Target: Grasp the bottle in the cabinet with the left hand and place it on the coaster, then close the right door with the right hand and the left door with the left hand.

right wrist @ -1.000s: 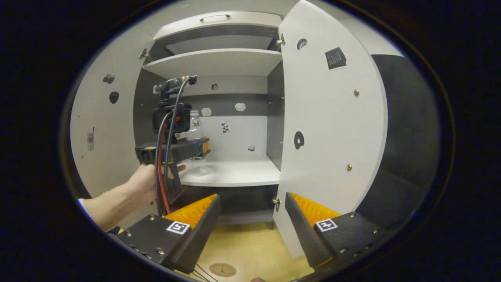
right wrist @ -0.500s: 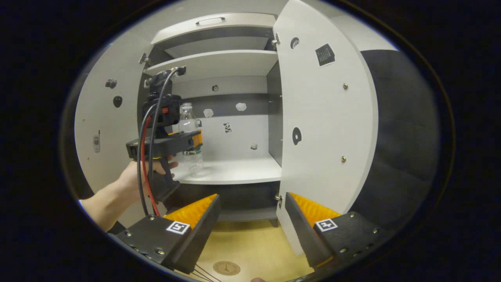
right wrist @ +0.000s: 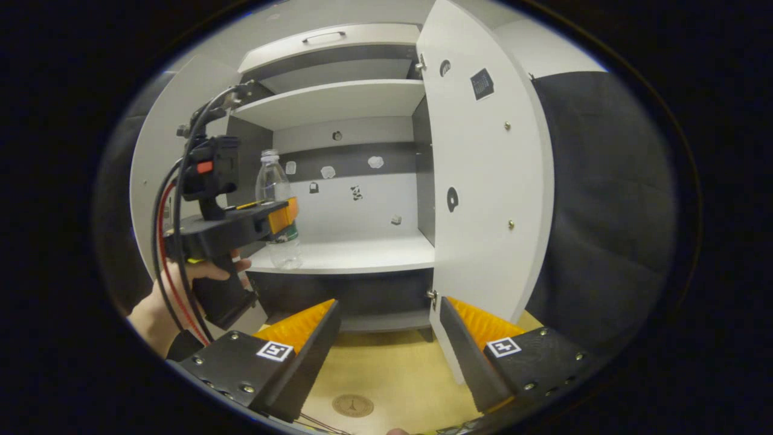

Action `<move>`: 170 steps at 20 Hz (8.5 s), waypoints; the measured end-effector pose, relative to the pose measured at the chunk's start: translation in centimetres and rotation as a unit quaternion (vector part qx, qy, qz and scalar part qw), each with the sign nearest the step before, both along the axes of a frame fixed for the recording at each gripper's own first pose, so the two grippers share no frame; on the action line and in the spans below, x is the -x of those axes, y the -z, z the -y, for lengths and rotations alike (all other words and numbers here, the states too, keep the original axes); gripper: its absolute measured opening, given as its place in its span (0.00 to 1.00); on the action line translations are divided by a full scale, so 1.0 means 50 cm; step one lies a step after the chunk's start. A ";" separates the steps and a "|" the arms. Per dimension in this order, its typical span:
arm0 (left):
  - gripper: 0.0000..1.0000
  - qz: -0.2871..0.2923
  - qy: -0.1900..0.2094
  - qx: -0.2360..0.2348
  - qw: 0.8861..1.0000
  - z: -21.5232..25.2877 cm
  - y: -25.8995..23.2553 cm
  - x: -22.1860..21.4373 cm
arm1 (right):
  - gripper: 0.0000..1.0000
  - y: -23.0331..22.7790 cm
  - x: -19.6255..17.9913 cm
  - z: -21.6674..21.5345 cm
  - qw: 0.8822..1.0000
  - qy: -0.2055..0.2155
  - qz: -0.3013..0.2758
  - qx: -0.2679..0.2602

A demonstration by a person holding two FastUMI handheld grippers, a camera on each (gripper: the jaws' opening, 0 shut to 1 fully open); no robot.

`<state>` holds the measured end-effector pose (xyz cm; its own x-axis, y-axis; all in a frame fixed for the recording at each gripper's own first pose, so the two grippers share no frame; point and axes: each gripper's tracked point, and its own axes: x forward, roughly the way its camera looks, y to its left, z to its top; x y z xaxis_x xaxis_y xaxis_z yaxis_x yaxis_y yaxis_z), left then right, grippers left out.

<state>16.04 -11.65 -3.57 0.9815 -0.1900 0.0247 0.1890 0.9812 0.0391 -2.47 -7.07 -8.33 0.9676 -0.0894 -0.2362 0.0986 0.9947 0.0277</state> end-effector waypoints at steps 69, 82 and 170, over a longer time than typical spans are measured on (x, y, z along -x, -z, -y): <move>0.84 -0.036 0.078 -0.005 0.996 0.151 0.324 0.392 | 1.00 0.060 0.152 0.214 0.999 0.028 -0.021 -0.014; 0.85 -0.029 -0.019 0.010 0.999 0.015 0.124 0.403 | 1.00 -0.152 0.025 0.376 0.997 0.000 0.074 -0.022; 0.88 -0.037 -0.007 0.036 0.999 -0.377 -0.046 0.307 | 1.00 -0.132 -0.281 -0.144 0.993 -0.074 0.083 -0.044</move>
